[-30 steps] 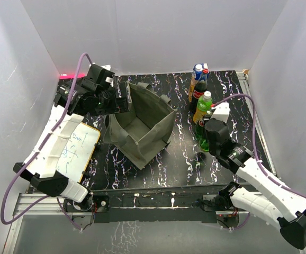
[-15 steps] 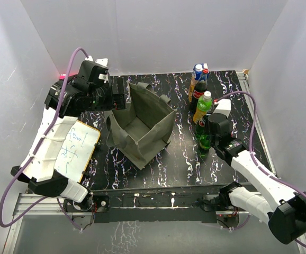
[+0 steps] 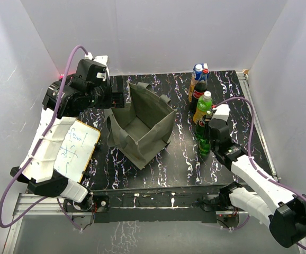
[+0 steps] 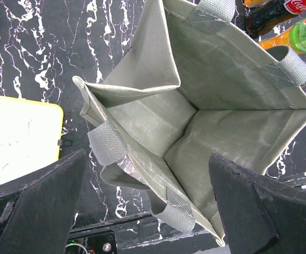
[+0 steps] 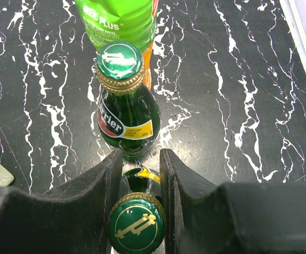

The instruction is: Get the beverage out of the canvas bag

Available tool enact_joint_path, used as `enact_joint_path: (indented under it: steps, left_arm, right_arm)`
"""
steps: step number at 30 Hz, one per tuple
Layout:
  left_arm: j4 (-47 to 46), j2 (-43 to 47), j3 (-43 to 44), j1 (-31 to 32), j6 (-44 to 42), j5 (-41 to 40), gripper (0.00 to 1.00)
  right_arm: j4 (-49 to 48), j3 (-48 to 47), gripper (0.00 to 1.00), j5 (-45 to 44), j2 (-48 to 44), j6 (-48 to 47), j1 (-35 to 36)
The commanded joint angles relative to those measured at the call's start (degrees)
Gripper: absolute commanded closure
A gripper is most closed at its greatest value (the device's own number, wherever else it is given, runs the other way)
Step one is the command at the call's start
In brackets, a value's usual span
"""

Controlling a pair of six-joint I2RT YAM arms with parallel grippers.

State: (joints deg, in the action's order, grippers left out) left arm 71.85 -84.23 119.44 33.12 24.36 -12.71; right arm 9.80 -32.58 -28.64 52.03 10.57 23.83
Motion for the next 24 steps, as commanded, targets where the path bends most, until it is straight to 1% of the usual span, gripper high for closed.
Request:
enact_joint_path:
  steps: [1,4,9,13,14,15,16,18,20,22,24]
  left_arm:
    - [-1.03,0.72,1.46,-0.14,-1.09,-0.03,0.03]
    - [-1.19,0.81,1.38,-0.16,-0.78,0.54,0.03]
    - [-2.22,2.32,-0.62,-0.16,0.25,1.01,0.03]
    - [-3.98,4.02,-3.81,-0.16,1.71,2.29,0.03]
    - [-4.41,4.39,-4.36,-0.16,2.12,2.63,0.03]
    - [-4.75,4.79,-4.98,-0.12,2.56,2.95,0.03]
    - [-5.01,5.10,-5.64,-0.14,3.22,3.34,0.03]
    - [-5.63,5.60,-7.18,-0.16,4.40,3.97,0.03]
    - [-6.72,8.06,-9.58,-0.14,5.73,4.57,0.03]
    - [-8.20,10.21,-12.62,-0.16,6.08,5.09,0.03]
    - [-8.87,12.29,-15.19,-0.16,5.60,3.68,0.03]
  right_arm:
    - [-9.72,-0.27,0.88,0.33,-2.81,-1.32,-0.33]
    - [-8.24,-0.57,0.70,2.11,-2.90,-1.88,-0.28]
    - [-2.14,-4.41,0.43,3.28,-3.25,-1.52,-0.30]
    - [4.95,-9.61,0.21,8.41,-3.86,-1.85,-0.29]
    - [6.93,-10.98,0.15,9.69,-4.44,-1.28,-0.28]
    - [9.09,-12.39,0.05,10.77,-5.17,-0.17,-0.28]
    - [10.84,-13.48,0.02,12.09,-6.11,1.26,-0.29]
    - [14.67,-15.61,0.02,14.47,-8.43,5.31,-0.28]
    - [19.67,-18.70,0.02,17.36,-10.05,12.49,-0.28]
    - [26.06,-22.57,0.02,23.93,-9.82,15.24,-0.29]
    - [33.18,-26.34,0.02,29.49,-8.98,17.08,-0.29]
